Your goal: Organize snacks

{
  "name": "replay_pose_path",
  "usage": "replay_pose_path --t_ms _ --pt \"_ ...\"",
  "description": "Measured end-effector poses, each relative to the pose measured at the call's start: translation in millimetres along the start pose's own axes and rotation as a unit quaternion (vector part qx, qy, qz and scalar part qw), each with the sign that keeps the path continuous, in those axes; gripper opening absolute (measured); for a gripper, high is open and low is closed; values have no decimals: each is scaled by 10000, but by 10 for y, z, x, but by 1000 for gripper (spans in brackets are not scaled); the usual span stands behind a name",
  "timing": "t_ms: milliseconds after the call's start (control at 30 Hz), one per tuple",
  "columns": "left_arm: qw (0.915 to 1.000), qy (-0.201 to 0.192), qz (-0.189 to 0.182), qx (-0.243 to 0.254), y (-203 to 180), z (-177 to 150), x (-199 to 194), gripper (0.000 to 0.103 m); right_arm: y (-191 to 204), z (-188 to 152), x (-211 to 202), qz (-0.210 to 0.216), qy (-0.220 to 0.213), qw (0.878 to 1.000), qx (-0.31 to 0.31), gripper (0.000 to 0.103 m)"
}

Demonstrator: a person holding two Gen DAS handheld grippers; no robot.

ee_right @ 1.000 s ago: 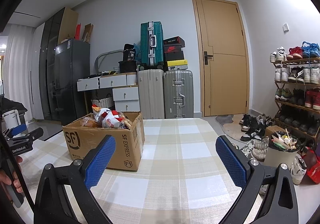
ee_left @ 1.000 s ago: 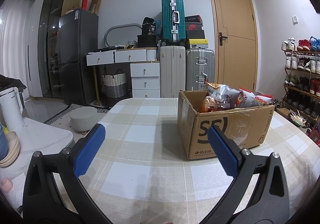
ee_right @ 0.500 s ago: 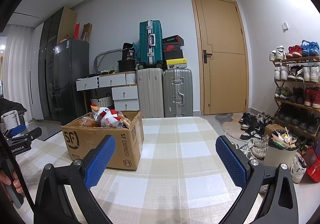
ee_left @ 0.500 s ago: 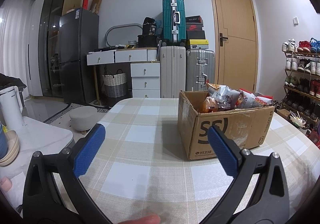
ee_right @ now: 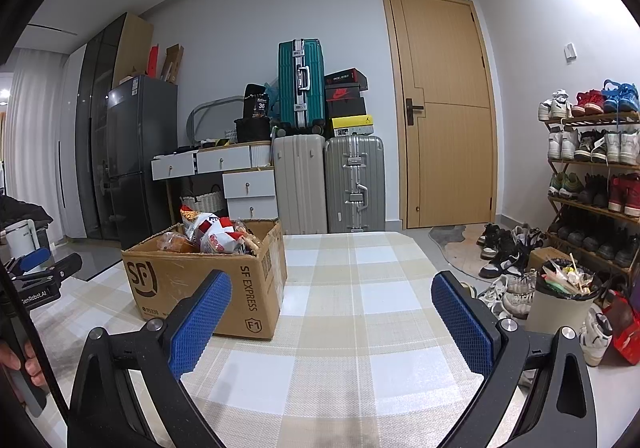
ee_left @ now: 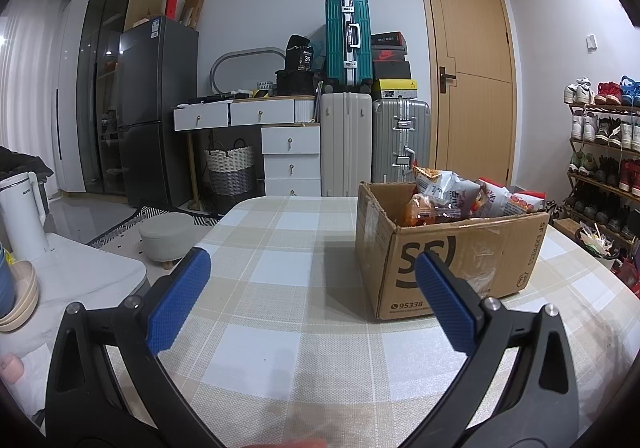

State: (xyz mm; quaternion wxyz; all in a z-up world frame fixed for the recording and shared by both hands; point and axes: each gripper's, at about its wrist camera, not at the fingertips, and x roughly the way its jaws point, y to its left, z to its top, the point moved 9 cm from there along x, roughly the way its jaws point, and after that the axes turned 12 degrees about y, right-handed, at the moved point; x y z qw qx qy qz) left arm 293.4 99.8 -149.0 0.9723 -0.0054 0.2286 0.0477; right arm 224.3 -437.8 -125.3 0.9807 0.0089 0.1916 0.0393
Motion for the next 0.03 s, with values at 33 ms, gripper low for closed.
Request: replay_pose_path --t_ms 33 --pt "10000 -6 -2 -7 -16 -12 26 102 0 1 2 -5 2 10000 -1 102"
